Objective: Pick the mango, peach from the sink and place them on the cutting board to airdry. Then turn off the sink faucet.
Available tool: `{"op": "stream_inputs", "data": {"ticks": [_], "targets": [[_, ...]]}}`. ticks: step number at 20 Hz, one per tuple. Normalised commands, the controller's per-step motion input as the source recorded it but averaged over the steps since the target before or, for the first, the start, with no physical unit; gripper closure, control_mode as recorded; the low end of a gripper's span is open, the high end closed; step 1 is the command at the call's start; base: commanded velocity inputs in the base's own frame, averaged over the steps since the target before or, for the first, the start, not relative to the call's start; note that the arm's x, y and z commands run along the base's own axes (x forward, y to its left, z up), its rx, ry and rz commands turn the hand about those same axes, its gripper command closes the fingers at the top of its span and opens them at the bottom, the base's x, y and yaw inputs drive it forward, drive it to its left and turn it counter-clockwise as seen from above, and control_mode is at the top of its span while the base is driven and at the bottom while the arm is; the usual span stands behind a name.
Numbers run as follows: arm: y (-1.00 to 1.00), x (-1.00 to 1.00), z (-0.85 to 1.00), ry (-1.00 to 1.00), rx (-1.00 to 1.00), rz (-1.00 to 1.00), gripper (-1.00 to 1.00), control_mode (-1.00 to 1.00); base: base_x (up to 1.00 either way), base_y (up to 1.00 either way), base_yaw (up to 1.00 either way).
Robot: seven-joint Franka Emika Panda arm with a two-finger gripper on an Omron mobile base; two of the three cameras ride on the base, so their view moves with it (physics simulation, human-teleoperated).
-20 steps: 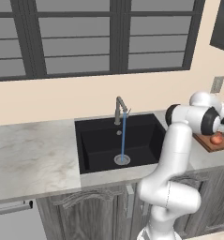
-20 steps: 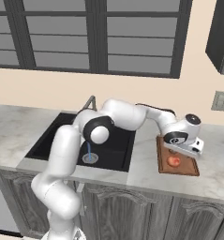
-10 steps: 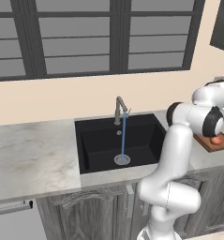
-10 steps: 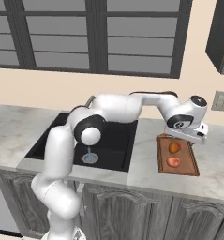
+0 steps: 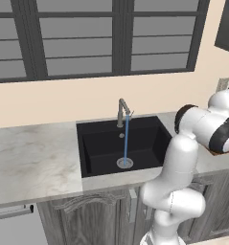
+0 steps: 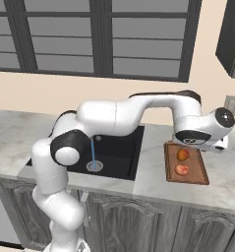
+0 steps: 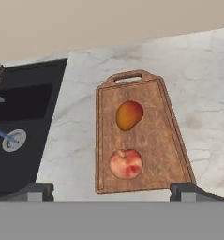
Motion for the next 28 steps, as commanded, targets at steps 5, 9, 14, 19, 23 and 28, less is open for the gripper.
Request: {"op": "stream_inputs", "data": {"ticks": [5, 9, 14, 19, 23, 28], "targets": [[0.19, -0.90, 0.60, -0.32, 0.00, 0.14, -1.00, -1.00, 0.00, 0.00, 0.00], [0.25, -0.84, 0.57, -0.30, 0.00, 0.16, -1.00, -1.00, 0.00, 0.00, 0.00], [0.46, -0.88, 0.36, -0.25, 0.00, 0.15, -1.00, -1.00, 0.00, 0.00, 0.00], [0.83, -0.84, 0.22, -0.15, -0.07, 0.14, -1.00, -1.00, 0.00, 0.00, 0.00], [1.00, -0.59, -0.03, -0.07, -0.21, 0.11, -1.00, -1.00, 0.00, 0.00, 0.00], [1.00, -0.35, 0.00, 0.00, -0.21, 0.08, -1.00, -1.00, 0.00, 0.00, 0.00]]}}
